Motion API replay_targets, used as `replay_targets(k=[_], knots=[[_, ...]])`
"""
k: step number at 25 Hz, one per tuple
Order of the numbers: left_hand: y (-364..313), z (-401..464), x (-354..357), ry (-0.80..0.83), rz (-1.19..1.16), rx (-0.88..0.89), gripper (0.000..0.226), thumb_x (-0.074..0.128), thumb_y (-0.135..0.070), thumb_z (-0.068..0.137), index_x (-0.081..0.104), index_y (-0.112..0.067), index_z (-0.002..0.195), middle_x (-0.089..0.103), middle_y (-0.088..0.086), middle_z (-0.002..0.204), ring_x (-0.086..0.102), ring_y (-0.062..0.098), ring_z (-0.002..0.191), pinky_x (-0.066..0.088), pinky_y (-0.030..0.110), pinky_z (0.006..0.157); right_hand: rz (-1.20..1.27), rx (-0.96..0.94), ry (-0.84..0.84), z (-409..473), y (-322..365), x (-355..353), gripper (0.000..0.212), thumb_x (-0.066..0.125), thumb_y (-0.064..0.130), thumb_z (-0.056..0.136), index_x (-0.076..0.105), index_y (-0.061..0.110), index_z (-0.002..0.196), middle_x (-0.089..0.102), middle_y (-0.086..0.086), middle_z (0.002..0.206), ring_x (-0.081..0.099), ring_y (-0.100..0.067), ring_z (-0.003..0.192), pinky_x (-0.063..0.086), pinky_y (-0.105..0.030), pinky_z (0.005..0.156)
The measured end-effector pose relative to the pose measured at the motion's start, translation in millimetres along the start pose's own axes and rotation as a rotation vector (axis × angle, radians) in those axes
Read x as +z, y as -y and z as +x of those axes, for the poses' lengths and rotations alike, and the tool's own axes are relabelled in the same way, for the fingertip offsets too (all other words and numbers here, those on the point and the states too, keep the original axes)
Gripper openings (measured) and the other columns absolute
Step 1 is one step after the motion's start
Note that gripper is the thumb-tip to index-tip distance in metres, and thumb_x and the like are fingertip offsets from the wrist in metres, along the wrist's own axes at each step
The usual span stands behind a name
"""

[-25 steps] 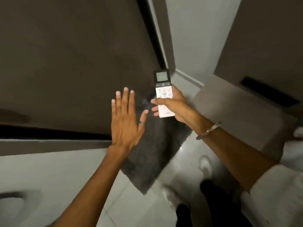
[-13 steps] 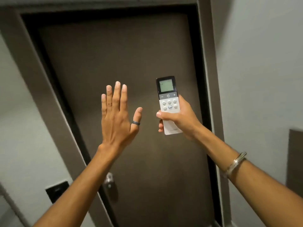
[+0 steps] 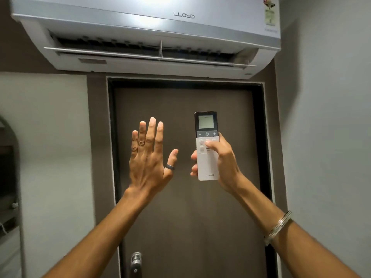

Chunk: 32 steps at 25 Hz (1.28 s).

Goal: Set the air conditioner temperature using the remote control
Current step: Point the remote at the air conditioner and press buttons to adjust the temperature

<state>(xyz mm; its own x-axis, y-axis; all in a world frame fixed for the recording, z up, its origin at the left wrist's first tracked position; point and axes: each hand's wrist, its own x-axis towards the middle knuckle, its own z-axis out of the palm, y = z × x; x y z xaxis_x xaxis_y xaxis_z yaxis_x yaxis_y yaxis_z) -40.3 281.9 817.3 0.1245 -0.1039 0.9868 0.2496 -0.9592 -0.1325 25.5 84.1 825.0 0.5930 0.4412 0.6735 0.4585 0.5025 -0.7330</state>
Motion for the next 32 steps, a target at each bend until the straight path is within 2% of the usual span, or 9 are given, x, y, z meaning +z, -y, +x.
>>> replay_targets(k=[4, 10, 21, 26, 32], knots=[[1, -3, 4, -0.002, 0.011, -0.001, 0.079, 0.048, -0.049, 0.1, 0.024, -0.005, 0.162, 0.016, 0.016, 0.172, 0.009, 0.035, 0.16, 0.01, 0.053, 0.131, -0.047, 0.026, -0.038, 2, -8, -4, 0.033, 0.05, 0.031, 0.092, 0.055, 0.012, 0.119, 0.073, -0.016, 0.079, 0.069, -0.034, 0.056, 0.064, -0.046, 0.056], [1, -12, 15, -0.009, 0.019, 0.006, 0.078, 0.045, -0.051, 0.101, 0.025, -0.005, 0.162, 0.018, 0.017, 0.171, 0.01, 0.035, 0.16, 0.01, 0.053, 0.131, -0.027, 0.028, -0.112, 1, -20, -10, 0.024, 0.052, 0.028, 0.09, 0.059, 0.015, 0.108, 0.074, -0.016, 0.075, 0.066, -0.035, 0.051, 0.062, -0.046, 0.052], [3, -9, 26, -0.008, 0.015, 0.012, 0.079, 0.04, -0.053, 0.101, 0.024, -0.006, 0.162, 0.015, 0.019, 0.172, 0.008, 0.037, 0.16, 0.004, 0.05, 0.131, -0.046, -0.028, -0.105, 6, -24, -20, 0.018, 0.052, 0.031, 0.095, 0.06, 0.022, 0.108, 0.076, -0.014, 0.078, 0.069, -0.033, 0.053, 0.062, -0.043, 0.053], [3, -7, 22, 0.0, 0.007, 0.014, 0.079, 0.042, -0.052, 0.101, 0.023, -0.006, 0.162, 0.013, 0.018, 0.172, 0.008, 0.036, 0.16, 0.007, 0.052, 0.131, -0.057, -0.03, -0.081, 6, -23, -21, 0.02, 0.05, 0.032, 0.097, 0.059, 0.022, 0.112, 0.076, -0.014, 0.08, 0.071, -0.034, 0.056, 0.063, -0.045, 0.057], [7, -8, 16, 0.005, 0.022, 0.011, 0.081, 0.042, -0.054, 0.1, 0.022, -0.007, 0.163, 0.013, 0.018, 0.172, 0.007, 0.037, 0.16, 0.008, 0.055, 0.131, -0.05, -0.036, -0.092, 5, -19, -17, 0.019, 0.051, 0.029, 0.095, 0.061, 0.021, 0.11, 0.076, -0.013, 0.077, 0.069, -0.032, 0.053, 0.062, -0.042, 0.053]])
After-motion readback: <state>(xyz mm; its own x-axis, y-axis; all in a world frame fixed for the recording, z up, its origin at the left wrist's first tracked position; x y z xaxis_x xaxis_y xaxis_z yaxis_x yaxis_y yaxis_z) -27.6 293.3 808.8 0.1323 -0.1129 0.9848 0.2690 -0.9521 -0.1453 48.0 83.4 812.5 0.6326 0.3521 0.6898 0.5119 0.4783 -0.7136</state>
